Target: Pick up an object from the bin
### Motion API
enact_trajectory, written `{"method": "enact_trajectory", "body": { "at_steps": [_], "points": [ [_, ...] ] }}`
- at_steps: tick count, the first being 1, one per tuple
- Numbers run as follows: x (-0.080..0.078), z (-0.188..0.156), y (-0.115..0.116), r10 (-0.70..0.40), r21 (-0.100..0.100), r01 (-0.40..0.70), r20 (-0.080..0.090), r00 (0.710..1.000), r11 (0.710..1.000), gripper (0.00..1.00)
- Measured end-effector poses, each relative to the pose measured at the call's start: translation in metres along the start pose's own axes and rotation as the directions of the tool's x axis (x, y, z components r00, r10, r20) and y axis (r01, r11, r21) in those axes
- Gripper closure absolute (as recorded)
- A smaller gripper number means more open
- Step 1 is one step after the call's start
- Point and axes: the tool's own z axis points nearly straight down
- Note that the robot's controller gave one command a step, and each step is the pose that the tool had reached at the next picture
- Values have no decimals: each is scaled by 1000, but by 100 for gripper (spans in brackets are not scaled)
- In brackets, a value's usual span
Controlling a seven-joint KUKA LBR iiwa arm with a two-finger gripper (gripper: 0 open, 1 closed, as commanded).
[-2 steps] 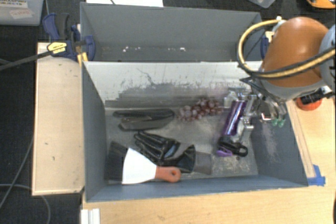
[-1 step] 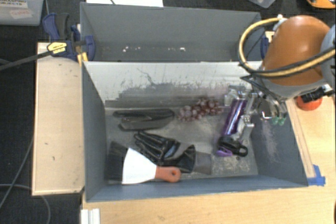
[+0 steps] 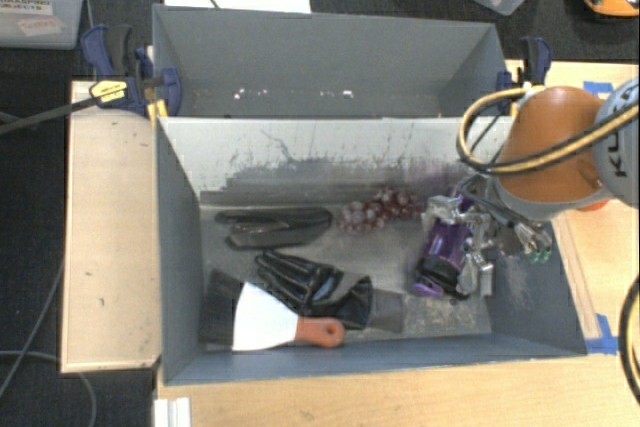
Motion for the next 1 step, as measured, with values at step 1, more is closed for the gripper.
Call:
{"method": "enact_trajectory", "body": {
  "at_steps": [1],
  "points": [
    [3, 27, 6, -401, 5, 401, 4, 916, 916, 0]
  ]
}}
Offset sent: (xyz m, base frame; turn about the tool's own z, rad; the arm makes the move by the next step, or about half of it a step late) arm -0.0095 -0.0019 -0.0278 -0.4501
